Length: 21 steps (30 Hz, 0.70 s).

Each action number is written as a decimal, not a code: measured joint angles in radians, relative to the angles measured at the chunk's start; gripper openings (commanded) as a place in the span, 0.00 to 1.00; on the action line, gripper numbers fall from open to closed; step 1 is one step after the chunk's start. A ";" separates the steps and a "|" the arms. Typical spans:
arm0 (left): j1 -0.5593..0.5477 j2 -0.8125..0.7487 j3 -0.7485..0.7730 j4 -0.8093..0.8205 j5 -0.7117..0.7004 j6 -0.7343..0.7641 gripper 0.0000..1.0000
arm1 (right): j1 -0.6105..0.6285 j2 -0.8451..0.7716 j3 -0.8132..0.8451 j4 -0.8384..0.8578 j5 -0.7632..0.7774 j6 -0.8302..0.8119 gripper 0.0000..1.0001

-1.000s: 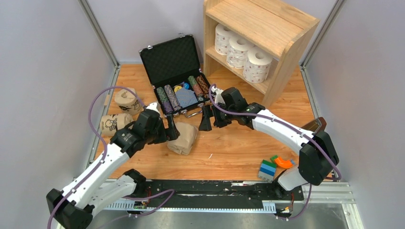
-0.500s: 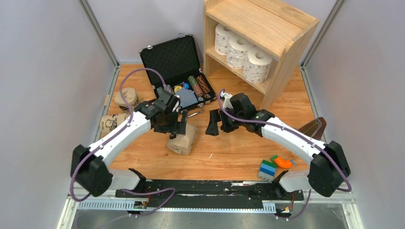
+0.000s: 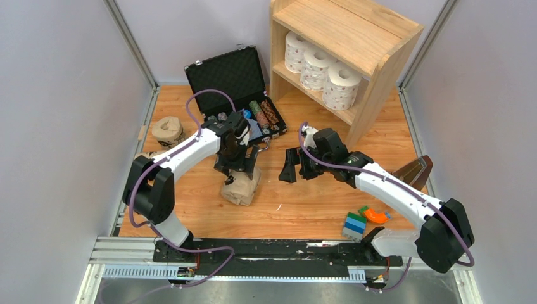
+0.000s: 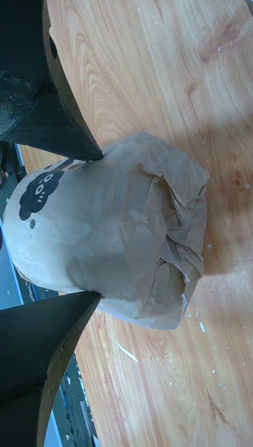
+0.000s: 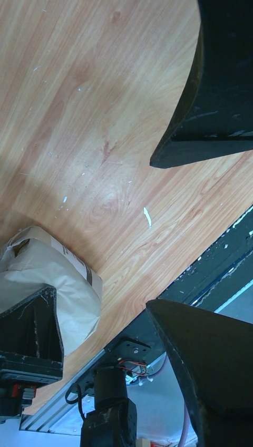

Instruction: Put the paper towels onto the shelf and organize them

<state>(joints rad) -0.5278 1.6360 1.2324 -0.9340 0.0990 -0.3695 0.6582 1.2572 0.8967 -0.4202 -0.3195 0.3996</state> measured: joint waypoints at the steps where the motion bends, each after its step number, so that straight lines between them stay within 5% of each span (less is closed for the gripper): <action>1: 0.002 0.003 0.000 0.000 0.005 0.002 1.00 | 0.000 -0.002 0.000 0.001 0.000 0.000 0.98; 11: 0.013 0.050 0.000 0.019 0.084 0.023 0.96 | -0.004 -0.001 0.000 0.008 0.000 0.000 0.98; 17: 0.017 -0.016 -0.077 0.108 0.141 0.049 0.74 | -0.007 -0.001 0.001 0.014 0.000 0.000 0.98; 21: 0.011 -0.109 -0.157 0.188 0.171 0.066 0.68 | -0.007 -0.001 0.007 0.014 -0.002 0.000 0.98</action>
<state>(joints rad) -0.5171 1.5272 1.0752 -0.7460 0.2699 -0.3031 0.6510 1.2560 0.9035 -0.4065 -0.3210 0.3992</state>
